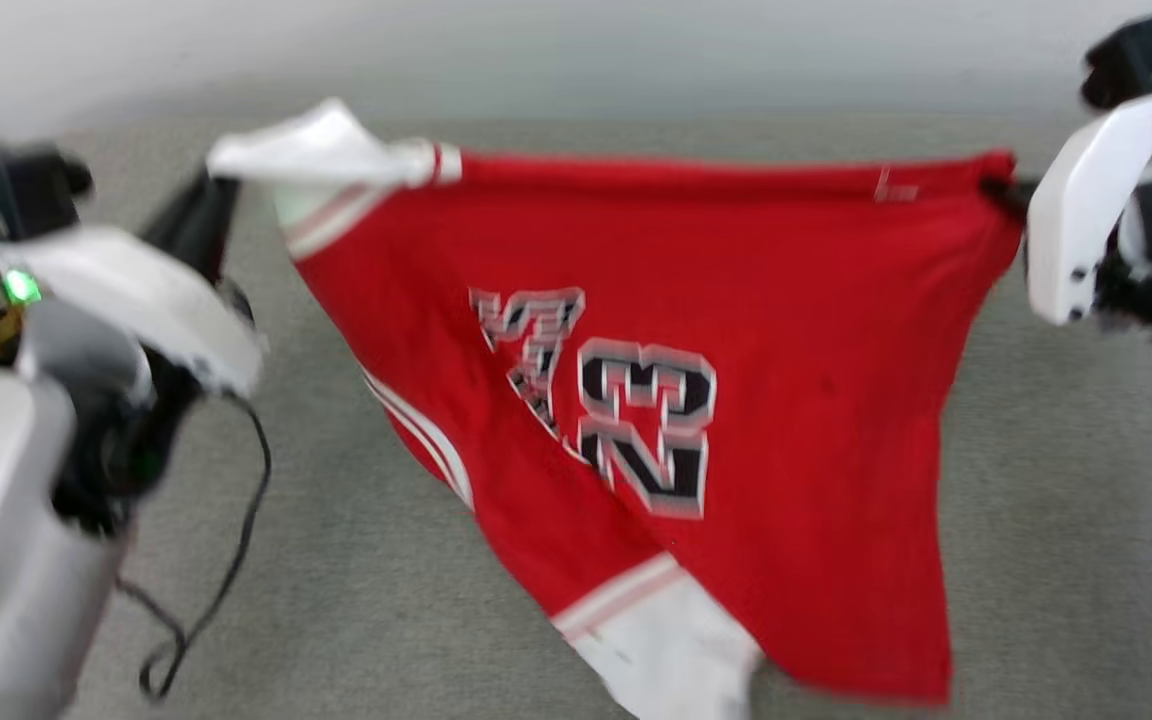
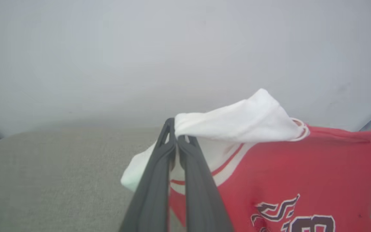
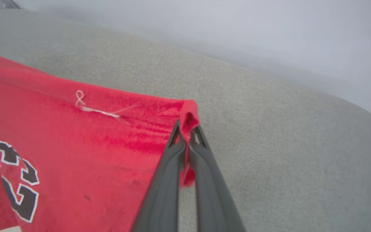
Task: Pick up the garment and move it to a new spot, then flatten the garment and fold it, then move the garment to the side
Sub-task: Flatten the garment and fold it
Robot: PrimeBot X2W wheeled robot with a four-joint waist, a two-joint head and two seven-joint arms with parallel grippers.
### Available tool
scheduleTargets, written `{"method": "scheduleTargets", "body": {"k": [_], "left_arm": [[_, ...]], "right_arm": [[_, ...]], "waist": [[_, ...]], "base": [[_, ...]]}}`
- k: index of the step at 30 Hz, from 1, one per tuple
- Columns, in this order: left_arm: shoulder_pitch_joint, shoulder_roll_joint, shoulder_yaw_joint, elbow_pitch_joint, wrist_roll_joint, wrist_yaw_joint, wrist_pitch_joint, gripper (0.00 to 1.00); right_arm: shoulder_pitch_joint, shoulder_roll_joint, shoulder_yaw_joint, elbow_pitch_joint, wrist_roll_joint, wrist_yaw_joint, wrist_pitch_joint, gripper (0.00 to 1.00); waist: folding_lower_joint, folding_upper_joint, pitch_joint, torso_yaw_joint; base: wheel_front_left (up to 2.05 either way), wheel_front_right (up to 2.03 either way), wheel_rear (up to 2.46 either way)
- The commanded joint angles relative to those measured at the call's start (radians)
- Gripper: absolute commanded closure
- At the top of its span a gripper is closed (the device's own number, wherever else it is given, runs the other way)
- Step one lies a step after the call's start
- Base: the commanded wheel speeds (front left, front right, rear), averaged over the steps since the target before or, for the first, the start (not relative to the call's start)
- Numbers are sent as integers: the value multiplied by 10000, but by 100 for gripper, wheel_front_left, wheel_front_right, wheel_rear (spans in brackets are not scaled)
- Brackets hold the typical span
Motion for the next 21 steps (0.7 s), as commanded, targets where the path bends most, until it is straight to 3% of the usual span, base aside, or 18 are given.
{"method": "scheduleTargets", "body": {"k": [1,12,21], "left_arm": [[-517,-45,93,331,-61,-100,92,100],[-5206,-143,-3,3079,825,-659,87,100],[-8553,-46,83,4862,1720,-898,-917,100]], "right_arm": [[-324,-48,-71,132,-112,-7,-161,100],[-2795,1,-708,823,-1083,-14,-1796,100],[-4939,477,-1534,1119,-2417,-17,-3408,100]], "waist": [[0,0,-207,-308],[0,0,529,-918],[0,0,1784,-1170]], "base": [[0,0,0],[0,0,0],[0,0,0]]}}
